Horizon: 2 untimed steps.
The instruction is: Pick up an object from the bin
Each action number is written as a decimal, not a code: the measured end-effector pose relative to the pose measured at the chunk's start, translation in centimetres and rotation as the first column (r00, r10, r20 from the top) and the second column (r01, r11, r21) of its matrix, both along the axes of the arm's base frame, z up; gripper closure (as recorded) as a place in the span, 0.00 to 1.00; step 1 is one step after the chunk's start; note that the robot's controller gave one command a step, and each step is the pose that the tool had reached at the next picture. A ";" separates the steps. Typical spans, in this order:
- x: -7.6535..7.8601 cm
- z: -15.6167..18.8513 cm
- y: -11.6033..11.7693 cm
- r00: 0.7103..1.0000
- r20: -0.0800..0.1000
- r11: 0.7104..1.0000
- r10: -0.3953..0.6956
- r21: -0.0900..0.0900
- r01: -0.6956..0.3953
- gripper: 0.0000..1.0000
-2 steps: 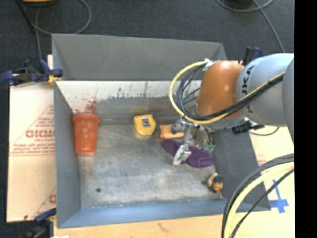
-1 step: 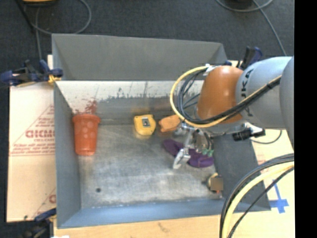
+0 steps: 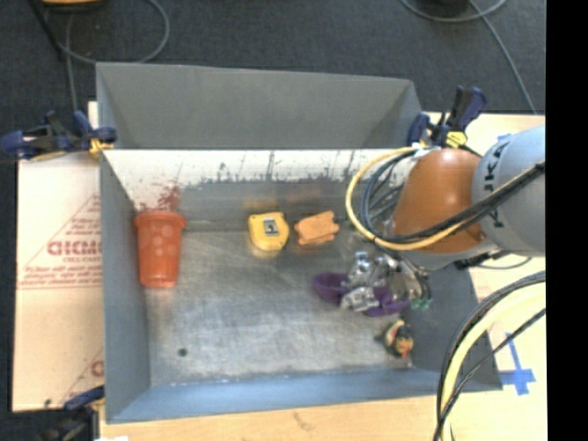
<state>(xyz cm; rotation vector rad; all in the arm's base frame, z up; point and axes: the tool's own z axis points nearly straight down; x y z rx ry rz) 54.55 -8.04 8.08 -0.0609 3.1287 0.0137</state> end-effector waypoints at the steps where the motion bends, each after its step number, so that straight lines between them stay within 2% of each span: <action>1: 0.0 0.0 0.0 1.000 0.000 1.000 0.000 0.000 0.000 1.00; 2: 0.7 10.4 0.5 0.994 -0.008 0.994 0.112 -0.009 -0.112 1.00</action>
Offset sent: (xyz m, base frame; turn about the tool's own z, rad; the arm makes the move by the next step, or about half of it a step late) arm 0.0063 0.0061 0.1031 -0.1149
